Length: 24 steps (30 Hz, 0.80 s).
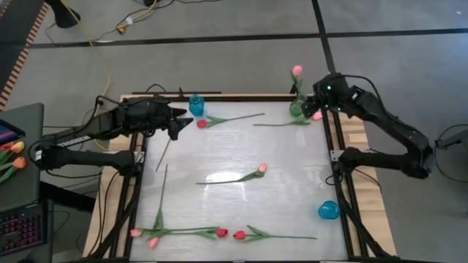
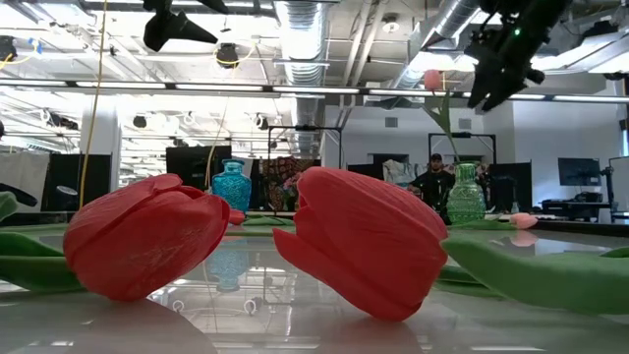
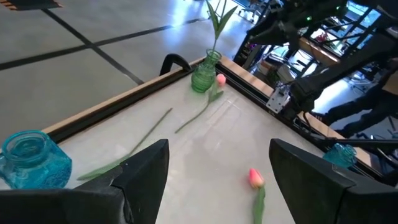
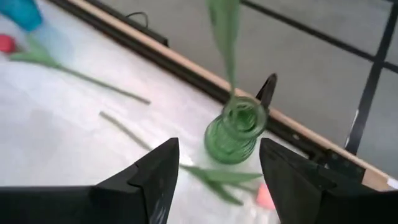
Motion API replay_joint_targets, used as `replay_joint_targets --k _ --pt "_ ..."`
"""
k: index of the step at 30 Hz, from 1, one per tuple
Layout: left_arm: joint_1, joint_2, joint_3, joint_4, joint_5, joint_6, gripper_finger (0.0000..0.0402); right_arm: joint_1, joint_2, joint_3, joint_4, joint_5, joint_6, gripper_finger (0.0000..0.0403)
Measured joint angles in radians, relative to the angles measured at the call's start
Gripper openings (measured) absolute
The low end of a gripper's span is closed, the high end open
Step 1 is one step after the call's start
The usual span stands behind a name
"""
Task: Sort flowers into vase by color
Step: Put the bottom left pink flower into the green vase
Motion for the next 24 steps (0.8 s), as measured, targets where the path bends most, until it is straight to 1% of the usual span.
replay_joint_targets --k 5,13,17,21,24 --pt "0.0 0.0 0.0 0.0 0.003 0.001 0.0265 0.111 0.0 0.064 -0.07 -0.017 0.087 0.025" --pt "-0.02 0.0 0.0 -0.024 0.122 0.029 0.0265 0.362 0.003 0.081 -0.09 -0.023 0.312 0.025" --pt "-0.078 0.005 0.0 -0.071 0.189 0.07 0.0265 0.506 0.022 0.081 -0.083 -0.022 0.431 0.025" --pt "-0.158 0.023 0.0 -0.155 0.291 0.058 0.0265 0.634 0.06 0.081 -0.061 -0.022 0.483 0.025" --pt "-0.23 0.046 -0.001 -0.237 0.379 0.019 0.0265 0.698 0.099 0.081 -0.038 -0.021 0.488 0.0249"
